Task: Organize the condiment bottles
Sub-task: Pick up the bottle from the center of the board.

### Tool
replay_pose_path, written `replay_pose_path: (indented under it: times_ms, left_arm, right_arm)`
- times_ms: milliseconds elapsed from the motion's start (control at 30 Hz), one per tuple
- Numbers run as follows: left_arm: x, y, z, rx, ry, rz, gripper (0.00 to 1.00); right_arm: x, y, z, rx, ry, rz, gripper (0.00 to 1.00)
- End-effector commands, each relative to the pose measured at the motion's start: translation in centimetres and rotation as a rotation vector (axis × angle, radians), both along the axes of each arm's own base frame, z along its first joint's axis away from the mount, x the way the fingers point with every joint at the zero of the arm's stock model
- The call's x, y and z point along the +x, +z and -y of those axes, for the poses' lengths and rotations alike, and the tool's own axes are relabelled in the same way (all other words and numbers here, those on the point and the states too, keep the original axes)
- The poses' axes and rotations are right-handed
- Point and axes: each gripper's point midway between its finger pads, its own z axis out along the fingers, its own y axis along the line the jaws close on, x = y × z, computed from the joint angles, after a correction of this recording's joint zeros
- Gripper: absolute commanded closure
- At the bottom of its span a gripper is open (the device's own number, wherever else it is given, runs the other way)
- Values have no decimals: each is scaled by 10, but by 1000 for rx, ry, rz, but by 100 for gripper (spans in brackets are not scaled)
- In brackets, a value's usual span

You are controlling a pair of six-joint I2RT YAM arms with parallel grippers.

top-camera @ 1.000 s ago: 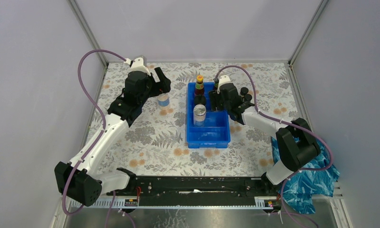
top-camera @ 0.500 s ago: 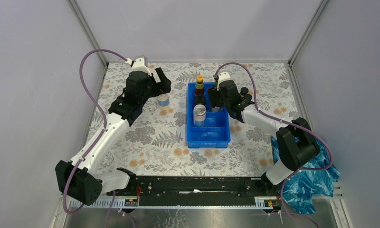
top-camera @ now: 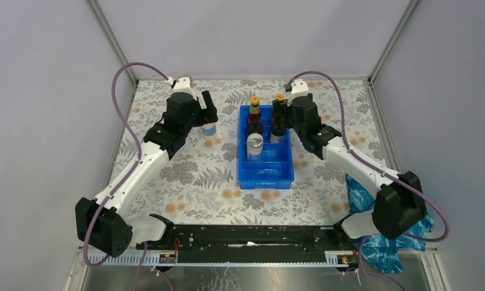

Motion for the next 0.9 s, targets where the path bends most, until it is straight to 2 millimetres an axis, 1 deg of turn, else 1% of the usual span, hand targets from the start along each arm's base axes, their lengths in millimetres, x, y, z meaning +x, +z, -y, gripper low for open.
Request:
replay_pose_path:
  times_ms: [0, 133, 333, 467, 600, 633, 867]
  left_arm:
    - [1, -24, -11, 105, 22, -24, 1]
    - [4, -38, -13, 134, 29, -30, 1]
    - [15, -60, -9, 190, 16, -27, 1]
    - [23, -70, -1, 234, 4, 0, 1]
    - [30, -81, -1, 275, 15, 5, 1]
    - [34, -79, 0, 276, 21, 29, 1]
    - [47, -87, -4, 308, 66, 55, 1]
  right_arm:
    - [-9, 42, 20, 63, -79, 74, 12]
    - [-20, 48, 34, 91, -114, 85, 11]
    - [-37, 51, 50, 128, -134, 105, 10]
    - [-45, 52, 52, 146, -123, 110, 10]
    - [-50, 52, 53, 153, -112, 115, 10]
    - [-52, 52, 53, 154, -108, 116, 10]
    - [-57, 48, 54, 162, -99, 118, 10]
